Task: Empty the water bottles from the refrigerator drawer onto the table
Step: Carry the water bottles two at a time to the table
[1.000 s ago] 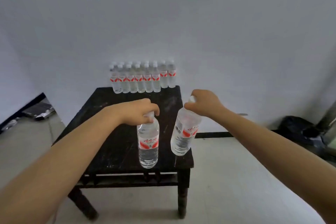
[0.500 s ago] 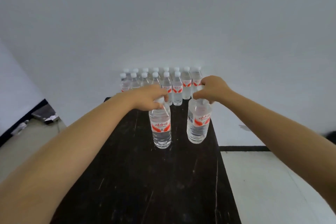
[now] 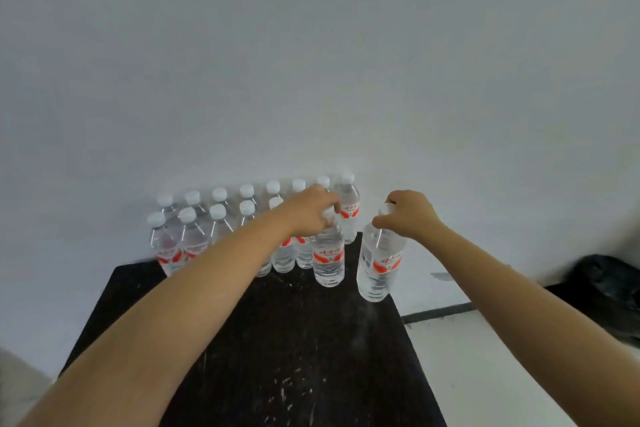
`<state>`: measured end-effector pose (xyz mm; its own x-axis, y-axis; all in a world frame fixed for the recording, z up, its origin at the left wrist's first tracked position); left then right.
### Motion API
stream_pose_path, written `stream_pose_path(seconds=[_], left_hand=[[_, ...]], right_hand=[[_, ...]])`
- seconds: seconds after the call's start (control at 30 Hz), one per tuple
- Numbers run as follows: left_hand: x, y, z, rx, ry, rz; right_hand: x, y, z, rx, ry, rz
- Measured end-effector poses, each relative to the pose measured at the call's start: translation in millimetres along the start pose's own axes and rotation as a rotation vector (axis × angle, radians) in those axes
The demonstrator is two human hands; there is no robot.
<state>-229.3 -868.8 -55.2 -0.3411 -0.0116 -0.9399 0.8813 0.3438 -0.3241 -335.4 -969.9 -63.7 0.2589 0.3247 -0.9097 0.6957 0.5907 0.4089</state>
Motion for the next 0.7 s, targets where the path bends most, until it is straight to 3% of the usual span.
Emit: stream_pose_path(seconds=[0.43,0.7], left_hand=[[59,73,164,-0.130,0.036,-0.184],[72,92,188,-0.155,0.018,-0.059]], right_hand=[[83,-30,181,0.063,0.039,0.141],[107,-17,212,-0.031,-0.020,0.120]])
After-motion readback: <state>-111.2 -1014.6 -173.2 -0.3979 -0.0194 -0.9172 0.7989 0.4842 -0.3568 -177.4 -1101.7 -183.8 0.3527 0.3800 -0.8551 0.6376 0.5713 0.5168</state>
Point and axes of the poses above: each hand's wrist, its own z-axis towards the middle knuckle, its own x-axis out of the palm, y = z × x, the point moved 8 cm from there along z, towards the middle knuckle, and after that the axes turned 5 degrees about -z, right-handed, at the moved point
